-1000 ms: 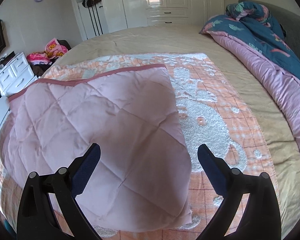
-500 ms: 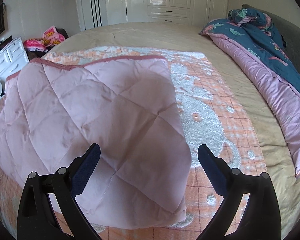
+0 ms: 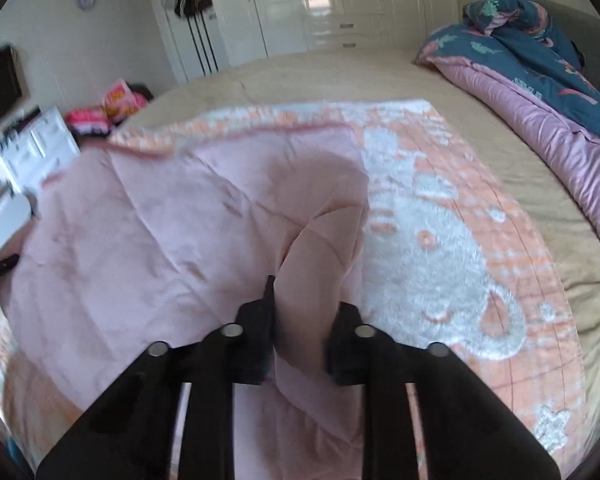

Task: Fold large clothes

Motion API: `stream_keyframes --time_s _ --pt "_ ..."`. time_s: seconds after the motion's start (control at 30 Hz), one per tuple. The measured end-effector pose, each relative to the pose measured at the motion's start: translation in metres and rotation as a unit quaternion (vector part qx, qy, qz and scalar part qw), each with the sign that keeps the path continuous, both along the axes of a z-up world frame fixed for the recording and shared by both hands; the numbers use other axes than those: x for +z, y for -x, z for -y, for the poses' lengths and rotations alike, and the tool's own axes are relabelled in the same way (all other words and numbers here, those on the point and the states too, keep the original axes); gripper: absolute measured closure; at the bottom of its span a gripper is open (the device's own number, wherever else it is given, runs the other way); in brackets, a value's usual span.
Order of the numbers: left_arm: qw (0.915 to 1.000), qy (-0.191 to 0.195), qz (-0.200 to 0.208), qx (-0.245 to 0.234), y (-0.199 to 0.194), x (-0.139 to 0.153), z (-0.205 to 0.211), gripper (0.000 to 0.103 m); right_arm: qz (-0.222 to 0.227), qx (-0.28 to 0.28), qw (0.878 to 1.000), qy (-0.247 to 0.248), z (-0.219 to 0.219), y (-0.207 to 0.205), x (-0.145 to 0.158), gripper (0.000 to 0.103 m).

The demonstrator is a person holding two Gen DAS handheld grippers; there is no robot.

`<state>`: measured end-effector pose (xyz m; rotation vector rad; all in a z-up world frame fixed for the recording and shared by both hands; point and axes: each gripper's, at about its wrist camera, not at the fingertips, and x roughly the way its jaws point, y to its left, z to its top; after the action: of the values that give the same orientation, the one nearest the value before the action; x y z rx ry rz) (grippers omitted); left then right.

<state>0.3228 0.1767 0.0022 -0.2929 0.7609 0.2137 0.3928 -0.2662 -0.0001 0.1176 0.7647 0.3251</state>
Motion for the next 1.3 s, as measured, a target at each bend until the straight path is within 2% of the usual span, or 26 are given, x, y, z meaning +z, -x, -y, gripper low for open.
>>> stream_keyframes --time_s 0.1,0.17,0.47,0.63,0.83,0.9,0.97,1.03,1.1,1.17,1.27,1.3 --pt "0.9997 -0.017 0.015 0.004 -0.021 0.021 0.001 0.089 0.019 -0.020 0.999 -0.024 0.004 -0.011 0.020 0.086" --pt "0.9992 -0.036 0.014 0.009 -0.036 0.024 0.005 0.089 0.021 -0.029 0.999 -0.015 0.001 -0.021 0.022 0.086" --pt "0.9976 -0.047 -0.037 0.033 -0.080 -0.015 -0.001 0.089 -0.021 -0.066 0.997 0.023 -0.014 -0.062 -0.015 0.087" --pt "0.9968 -0.053 -0.048 0.034 -0.089 -0.024 -0.001 0.088 -0.036 -0.074 0.996 0.037 -0.019 -0.070 -0.030 0.086" --pt "0.9964 -0.049 -0.058 0.037 -0.092 -0.035 -0.005 0.085 -0.058 -0.077 0.995 0.037 -0.018 -0.073 -0.046 0.080" --pt "0.9964 -0.048 -0.058 0.038 -0.090 -0.036 -0.006 0.083 -0.067 -0.082 0.994 0.033 -0.016 -0.072 -0.049 0.074" --pt "0.9959 -0.057 -0.058 0.039 -0.088 -0.034 -0.005 0.075 -0.070 -0.089 0.993 0.032 -0.015 -0.068 -0.047 0.069" --pt "0.9962 -0.053 -0.058 0.036 -0.083 -0.030 -0.005 0.060 -0.070 -0.097 0.992 0.034 -0.014 -0.062 -0.043 0.055" --pt "0.9970 -0.046 -0.053 0.032 -0.076 -0.024 -0.004 0.052 -0.069 -0.113 0.991 0.008 -0.004 -0.052 -0.036 0.026" --pt "0.9970 -0.049 -0.050 0.032 -0.069 -0.019 -0.002 0.044 -0.061 -0.119 0.991 -0.017 0.003 -0.043 -0.029 0.017" --pt "0.9978 -0.043 -0.038 0.033 -0.054 -0.006 -0.002 0.035 -0.043 -0.116 0.992 -0.027 0.008 -0.026 -0.014 0.012" --pt "0.9980 -0.042 -0.034 0.033 -0.051 -0.002 -0.002 0.028 -0.035 -0.111 0.993 -0.030 0.009 -0.018 -0.007 0.009"
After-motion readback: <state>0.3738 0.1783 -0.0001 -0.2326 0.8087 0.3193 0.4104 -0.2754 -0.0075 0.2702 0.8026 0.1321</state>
